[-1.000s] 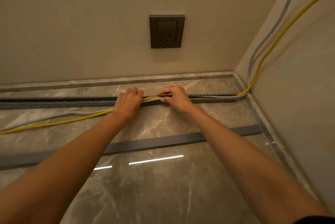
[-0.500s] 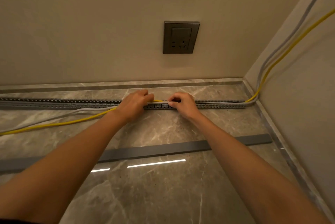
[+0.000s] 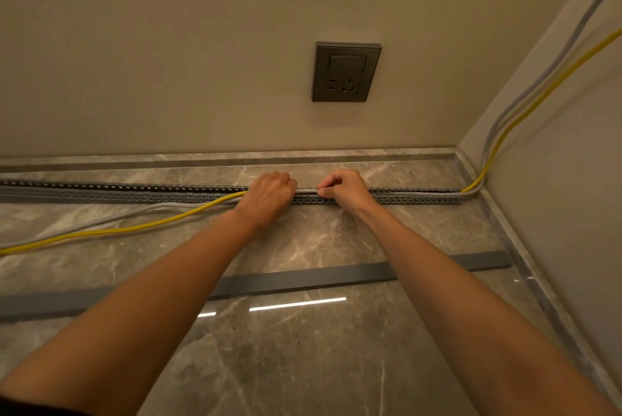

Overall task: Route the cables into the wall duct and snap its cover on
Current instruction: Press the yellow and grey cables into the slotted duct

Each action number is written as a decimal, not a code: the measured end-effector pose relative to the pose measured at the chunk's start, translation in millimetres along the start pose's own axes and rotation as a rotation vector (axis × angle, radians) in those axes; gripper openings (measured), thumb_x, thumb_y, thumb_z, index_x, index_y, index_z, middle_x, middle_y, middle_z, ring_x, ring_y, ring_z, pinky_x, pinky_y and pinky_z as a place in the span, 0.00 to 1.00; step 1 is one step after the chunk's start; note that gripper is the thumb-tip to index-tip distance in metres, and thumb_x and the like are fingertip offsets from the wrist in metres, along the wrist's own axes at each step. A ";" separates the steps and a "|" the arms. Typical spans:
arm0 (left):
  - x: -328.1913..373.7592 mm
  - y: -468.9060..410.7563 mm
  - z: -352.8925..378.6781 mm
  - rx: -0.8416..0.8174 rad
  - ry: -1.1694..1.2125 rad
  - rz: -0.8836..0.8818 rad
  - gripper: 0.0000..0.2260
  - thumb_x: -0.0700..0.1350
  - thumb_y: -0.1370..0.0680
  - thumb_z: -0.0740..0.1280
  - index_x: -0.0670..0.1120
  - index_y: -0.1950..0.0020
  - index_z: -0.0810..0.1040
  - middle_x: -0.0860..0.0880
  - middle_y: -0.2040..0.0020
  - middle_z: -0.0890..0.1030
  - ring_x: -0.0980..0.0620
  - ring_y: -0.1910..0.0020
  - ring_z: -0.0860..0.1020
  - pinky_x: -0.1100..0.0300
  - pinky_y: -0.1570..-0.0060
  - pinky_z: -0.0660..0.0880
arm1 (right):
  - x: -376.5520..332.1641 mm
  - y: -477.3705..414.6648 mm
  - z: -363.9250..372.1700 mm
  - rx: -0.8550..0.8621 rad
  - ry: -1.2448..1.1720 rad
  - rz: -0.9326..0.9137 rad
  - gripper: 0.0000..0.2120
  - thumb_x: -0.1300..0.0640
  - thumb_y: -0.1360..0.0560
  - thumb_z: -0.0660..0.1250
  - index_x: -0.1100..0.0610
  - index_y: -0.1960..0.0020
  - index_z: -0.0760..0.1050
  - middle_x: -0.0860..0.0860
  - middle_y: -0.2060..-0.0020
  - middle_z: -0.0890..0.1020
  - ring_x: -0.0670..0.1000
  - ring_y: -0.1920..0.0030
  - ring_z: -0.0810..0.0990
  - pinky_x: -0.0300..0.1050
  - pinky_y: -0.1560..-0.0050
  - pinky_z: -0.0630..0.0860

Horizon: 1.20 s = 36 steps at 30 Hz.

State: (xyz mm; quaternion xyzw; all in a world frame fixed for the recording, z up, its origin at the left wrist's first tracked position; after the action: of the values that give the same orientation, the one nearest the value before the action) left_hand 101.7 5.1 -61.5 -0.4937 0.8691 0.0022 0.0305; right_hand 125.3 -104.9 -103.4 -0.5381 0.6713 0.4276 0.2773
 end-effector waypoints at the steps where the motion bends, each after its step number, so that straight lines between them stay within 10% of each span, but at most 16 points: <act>1: -1.1 -1.2 -0.5 0.020 0.042 -0.003 0.06 0.32 0.32 0.72 0.35 0.57 0.79 0.37 0.59 0.82 0.39 0.59 0.81 0.54 0.62 0.76 | 0.9 -2.3 1.9 -0.003 0.017 0.023 0.09 0.70 0.30 0.68 0.60 0.66 0.78 0.48 0.68 0.77 0.44 0.65 0.74 0.37 0.57 0.73; 4: -24.6 -6.9 10.9 -0.026 0.205 -0.209 0.08 0.36 0.24 0.62 0.40 0.46 0.77 0.40 0.47 0.80 0.40 0.47 0.77 0.51 0.49 0.72 | 2.8 -9.5 4.6 0.033 0.062 0.115 0.11 0.71 0.30 0.64 0.60 0.67 0.78 0.58 0.58 0.83 0.52 0.56 0.78 0.46 0.47 0.75; 11: -76.9 4.0 45.7 -0.020 0.804 -0.845 0.06 0.39 0.30 0.72 0.41 0.55 0.85 0.42 0.53 0.85 0.43 0.49 0.81 0.52 0.45 0.78 | -2.7 -11.0 19.4 -0.027 0.383 0.225 0.13 0.65 0.25 0.59 0.61 0.45 0.79 0.55 0.42 0.79 0.56 0.40 0.75 0.50 0.34 0.69; 20: -79.2 21.3 54.0 0.166 1.044 -1.190 0.08 0.42 0.23 0.60 0.48 0.58 0.78 0.45 0.45 0.83 0.44 0.37 0.72 0.53 0.36 0.65 | -0.7 -4.3 16.4 0.032 0.203 0.100 0.16 0.66 0.25 0.59 0.52 0.46 0.81 0.48 0.41 0.81 0.50 0.33 0.68 0.46 0.27 0.53; 29: -86.6 11.3 49.9 0.042 1.010 -0.806 0.16 0.38 0.32 0.76 0.46 0.73 0.72 0.48 0.71 0.75 0.52 0.70 0.72 0.62 0.66 0.68 | -32.8 9.7 40.2 0.050 0.236 -0.211 0.11 0.62 0.27 0.67 0.55 0.46 0.81 0.55 0.45 0.83 0.55 0.40 0.76 0.53 0.31 0.63; 32: -96.2 25.9 32.5 0.189 0.860 -0.667 0.04 0.36 0.30 0.74 0.39 0.59 0.80 0.45 0.58 0.75 0.48 0.57 0.74 0.58 0.53 0.70 | -44.7 17.1 49.5 0.090 0.263 -0.282 0.10 0.64 0.27 0.67 0.57 0.47 0.82 0.56 0.46 0.83 0.57 0.42 0.76 0.51 0.37 0.70; 36: -98.7 41.4 7.0 0.252 0.455 -0.436 0.11 0.37 0.30 0.74 0.35 0.51 0.79 0.38 0.49 0.75 0.41 0.49 0.73 0.51 0.48 0.70 | -53.2 22.3 50.8 0.136 0.386 -0.373 0.10 0.67 0.26 0.64 0.62 0.50 0.82 0.60 0.50 0.82 0.59 0.45 0.77 0.50 0.42 0.72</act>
State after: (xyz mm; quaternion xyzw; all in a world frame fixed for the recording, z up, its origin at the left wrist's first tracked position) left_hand 117.0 111.2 -64.1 -0.6479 0.7212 -0.2220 -0.1036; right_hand 113.6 -33.5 -77.4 -0.7042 0.6281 0.2127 0.2537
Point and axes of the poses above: each hand's wrist, its own y-axis away from the middle knuckle, its own z-axis out of the palm, x = y × z, the point moved 10 cm from there along -y, towards the middle knuckle
